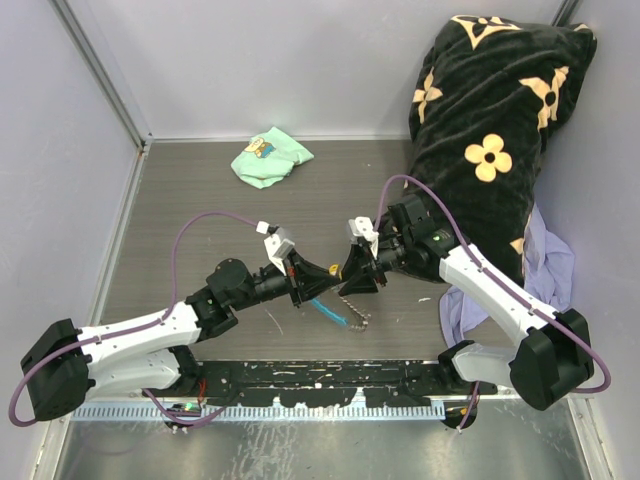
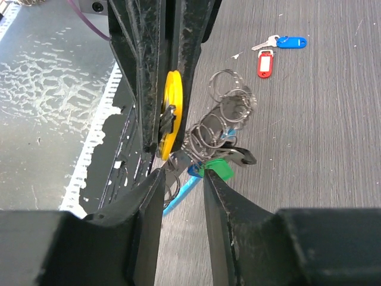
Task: Remove the keys from the keyring
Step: Remove the key from the keyring.
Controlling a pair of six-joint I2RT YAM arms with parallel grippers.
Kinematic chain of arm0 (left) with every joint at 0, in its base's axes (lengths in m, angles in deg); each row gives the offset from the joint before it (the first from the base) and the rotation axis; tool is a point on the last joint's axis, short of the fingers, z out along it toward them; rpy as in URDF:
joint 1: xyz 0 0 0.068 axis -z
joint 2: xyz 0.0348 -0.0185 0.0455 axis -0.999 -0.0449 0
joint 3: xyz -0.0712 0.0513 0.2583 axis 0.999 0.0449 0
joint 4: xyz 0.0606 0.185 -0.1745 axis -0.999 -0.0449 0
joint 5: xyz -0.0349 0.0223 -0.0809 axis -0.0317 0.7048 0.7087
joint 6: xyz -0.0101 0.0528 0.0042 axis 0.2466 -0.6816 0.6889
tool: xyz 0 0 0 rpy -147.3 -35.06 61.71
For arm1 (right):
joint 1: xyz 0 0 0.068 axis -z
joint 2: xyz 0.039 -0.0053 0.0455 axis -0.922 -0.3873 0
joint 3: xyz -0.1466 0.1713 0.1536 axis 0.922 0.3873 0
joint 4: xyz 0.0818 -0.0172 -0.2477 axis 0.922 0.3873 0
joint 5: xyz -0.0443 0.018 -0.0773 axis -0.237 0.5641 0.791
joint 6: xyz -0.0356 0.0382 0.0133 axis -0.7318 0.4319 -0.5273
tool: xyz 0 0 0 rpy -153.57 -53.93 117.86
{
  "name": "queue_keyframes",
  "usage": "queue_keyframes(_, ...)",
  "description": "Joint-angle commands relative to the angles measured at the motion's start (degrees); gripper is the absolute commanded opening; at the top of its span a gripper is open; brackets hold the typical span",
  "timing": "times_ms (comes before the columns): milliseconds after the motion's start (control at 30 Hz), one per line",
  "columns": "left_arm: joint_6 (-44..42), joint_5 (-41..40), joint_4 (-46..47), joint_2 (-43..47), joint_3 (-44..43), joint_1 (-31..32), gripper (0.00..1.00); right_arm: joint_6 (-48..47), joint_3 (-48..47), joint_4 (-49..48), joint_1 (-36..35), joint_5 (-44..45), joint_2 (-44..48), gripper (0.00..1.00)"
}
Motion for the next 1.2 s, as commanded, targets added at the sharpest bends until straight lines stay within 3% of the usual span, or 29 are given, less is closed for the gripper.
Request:
queue_keyframes(0,1.0,1.1,6.6,0.0,-2.9,0.0,0.00,1.5,-2.2,-2.4,0.0,-2.0,1.2,0.38)
queue_keyframes(167,1.1,1.0,7.1,-0.3,-2.7,0.0,0.00,-2.5,-2.4,0.9,0.0,-5.3,1.3,0.36)
queue_keyframes(400,1.2,0.9,6.9,-0.1,-2.7,-0.1,0.00,-5.5,-2.7,3.2,0.0,-6.2,1.4,0.23)
queue_keyframes(633,1.2,0.7,6.4,0.9,-2.4,0.0,0.00,-5.6,-3.9,4.2,0.4,-2.9,1.9,0.42)
queue_keyframes(933,0.4,-0.1,5.0,2.5,-1.7,0.0,0.00,-11.7,-7.3,12.6,3.5,-2.1,3.4,0.43)
queue_keyframes(1033,0.2,-0.2,4.8,2.8,-1.6,0.0,0.00,-17.2,-7.8,16.6,3.6,-2.3,3.0,0.39)
queue_keyframes(1167,0.2,-0.5,4.8,3.1,-1.3,0.0,0.00,-26.4,-6.7,22.0,3.1,-2.7,2.8,0.22)
